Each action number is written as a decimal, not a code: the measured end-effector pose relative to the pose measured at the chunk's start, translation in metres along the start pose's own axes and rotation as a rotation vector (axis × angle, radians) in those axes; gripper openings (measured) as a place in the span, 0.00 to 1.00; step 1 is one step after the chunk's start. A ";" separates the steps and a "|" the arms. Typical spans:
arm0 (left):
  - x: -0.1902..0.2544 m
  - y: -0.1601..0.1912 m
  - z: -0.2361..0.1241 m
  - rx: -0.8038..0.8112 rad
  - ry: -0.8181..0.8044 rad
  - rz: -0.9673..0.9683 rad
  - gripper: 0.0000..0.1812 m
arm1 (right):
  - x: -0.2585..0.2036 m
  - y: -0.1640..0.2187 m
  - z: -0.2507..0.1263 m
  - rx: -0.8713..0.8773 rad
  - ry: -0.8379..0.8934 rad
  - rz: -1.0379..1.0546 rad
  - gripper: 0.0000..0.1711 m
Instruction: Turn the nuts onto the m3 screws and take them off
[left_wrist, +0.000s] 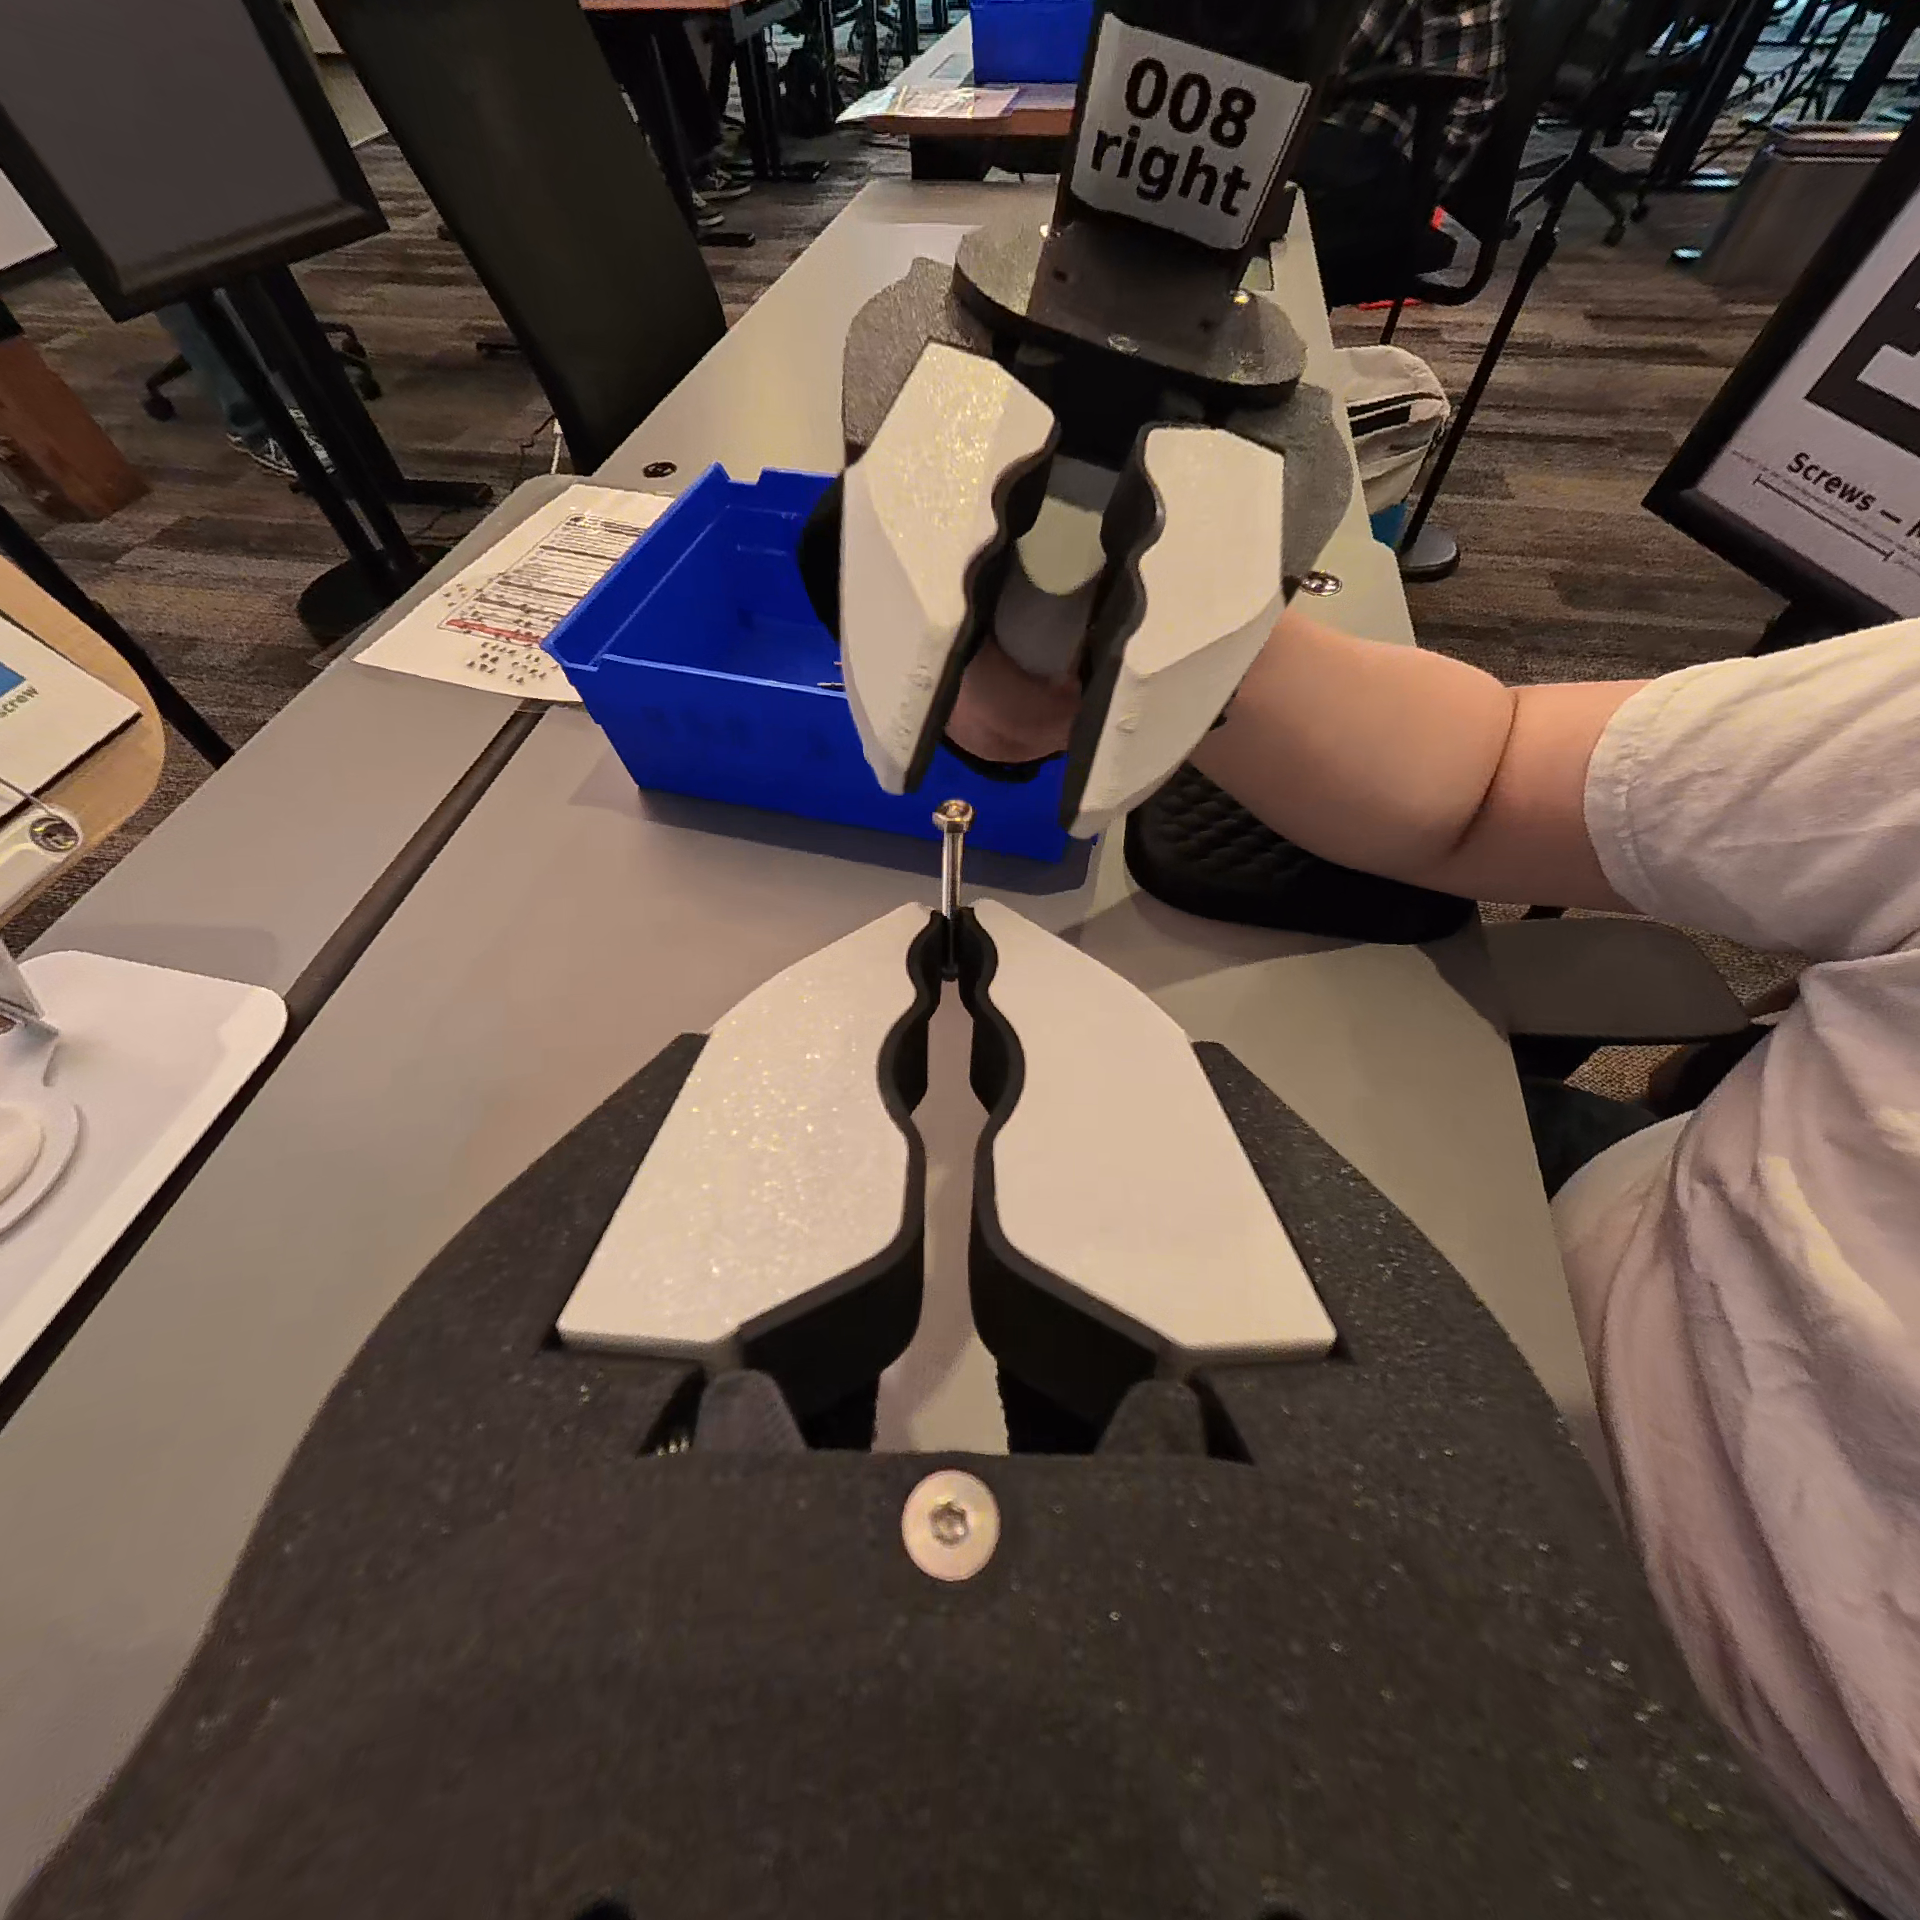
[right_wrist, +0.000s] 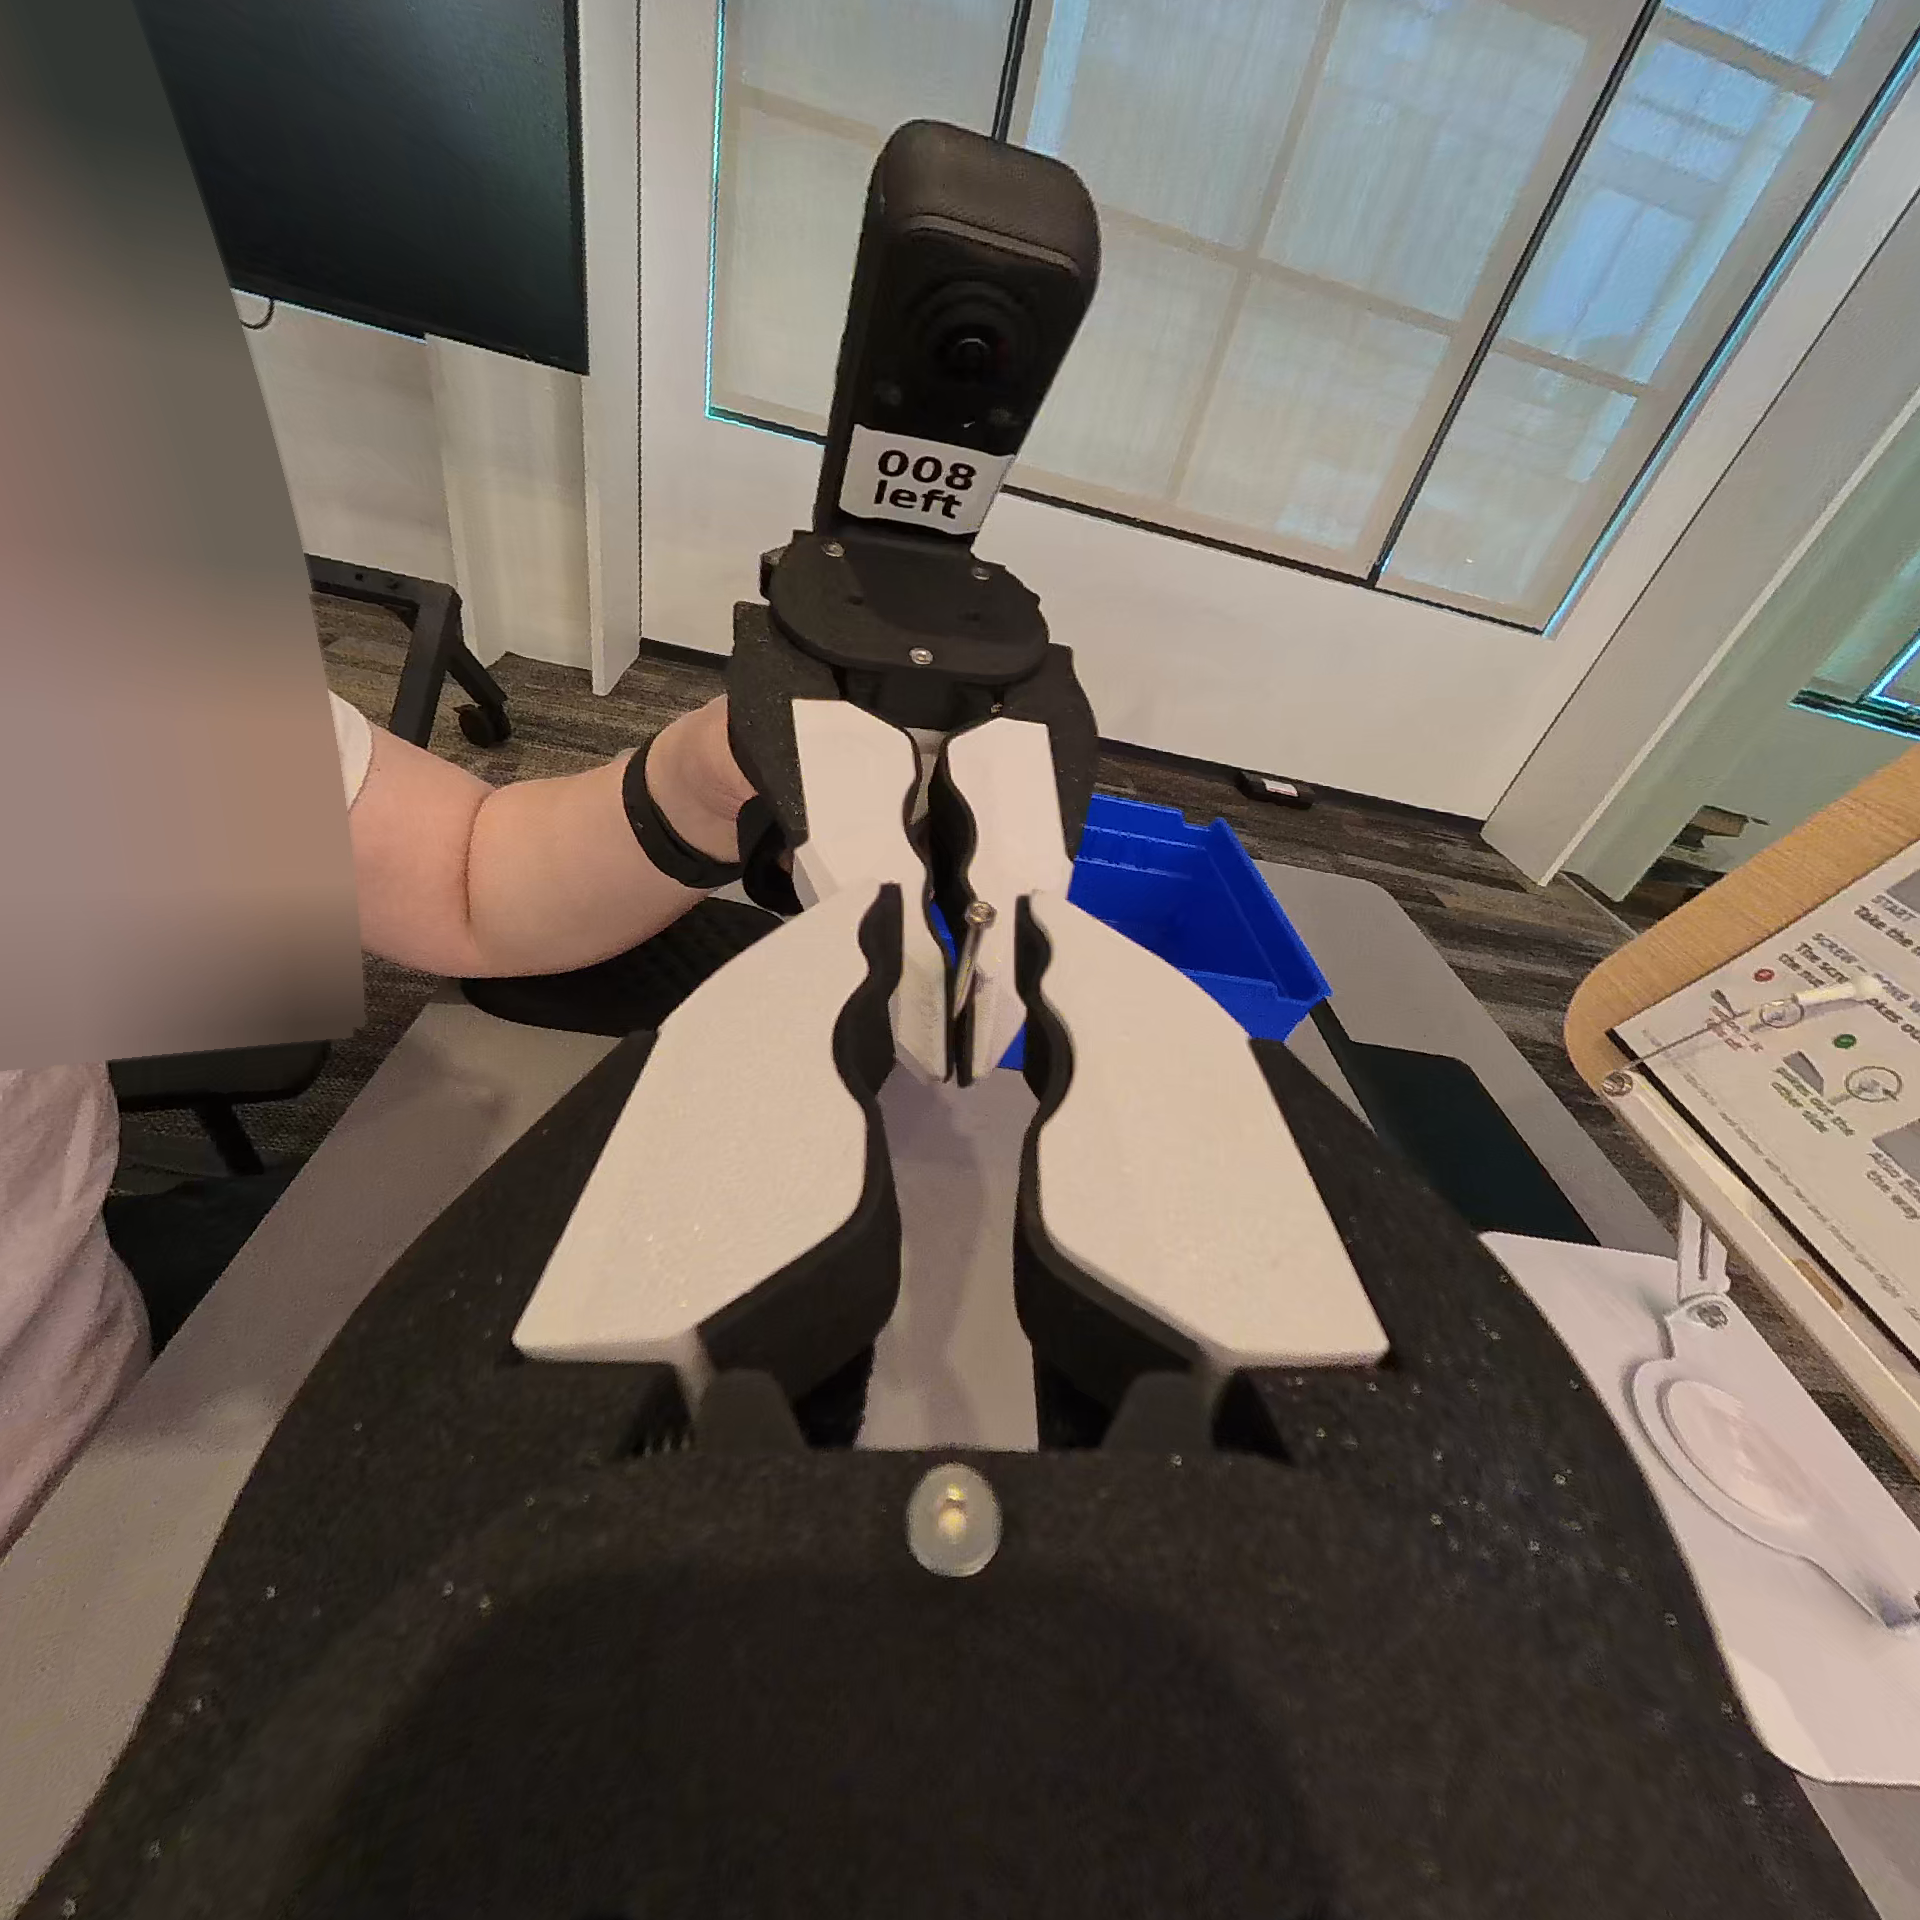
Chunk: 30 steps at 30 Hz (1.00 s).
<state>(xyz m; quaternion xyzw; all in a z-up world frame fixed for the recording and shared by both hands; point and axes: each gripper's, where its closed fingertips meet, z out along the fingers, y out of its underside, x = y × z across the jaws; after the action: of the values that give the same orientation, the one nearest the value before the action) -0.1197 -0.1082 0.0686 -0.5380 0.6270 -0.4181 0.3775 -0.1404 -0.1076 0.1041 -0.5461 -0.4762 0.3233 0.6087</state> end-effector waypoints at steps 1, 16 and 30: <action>0.000 0.000 0.000 0.002 -0.001 0.000 0.01 | -0.001 0.000 0.001 -0.002 -0.005 -0.003 0.12; -0.002 -0.003 -0.001 0.017 -0.012 -0.002 0.01 | 0.000 0.002 0.005 -0.030 0.050 -0.067 0.11; -0.002 -0.002 0.000 0.018 -0.005 -0.008 0.01 | -0.004 0.000 0.008 -0.010 0.021 -0.033 0.18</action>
<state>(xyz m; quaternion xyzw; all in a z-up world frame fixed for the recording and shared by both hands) -0.1189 -0.1068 0.0708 -0.5383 0.6200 -0.4239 0.3821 -0.1494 -0.1080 0.1025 -0.5445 -0.4803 0.3053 0.6161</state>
